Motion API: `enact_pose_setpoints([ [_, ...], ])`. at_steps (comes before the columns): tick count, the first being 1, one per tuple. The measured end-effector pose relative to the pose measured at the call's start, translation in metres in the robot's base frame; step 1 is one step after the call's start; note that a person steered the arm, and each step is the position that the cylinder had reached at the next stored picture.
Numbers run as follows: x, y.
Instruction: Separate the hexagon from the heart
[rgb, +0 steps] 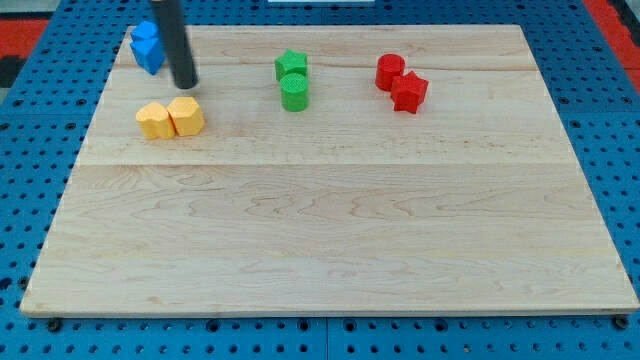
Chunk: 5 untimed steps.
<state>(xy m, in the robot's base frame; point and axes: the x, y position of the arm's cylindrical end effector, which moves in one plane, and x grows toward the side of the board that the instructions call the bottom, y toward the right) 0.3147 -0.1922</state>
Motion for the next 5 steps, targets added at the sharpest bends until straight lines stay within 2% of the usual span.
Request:
enact_pose_setpoints([
  [1, 0.059, 0.010],
  [2, 0.061, 0.063],
  [3, 0.069, 0.046],
  [4, 0.105, 0.044],
  [5, 0.118, 0.080],
])
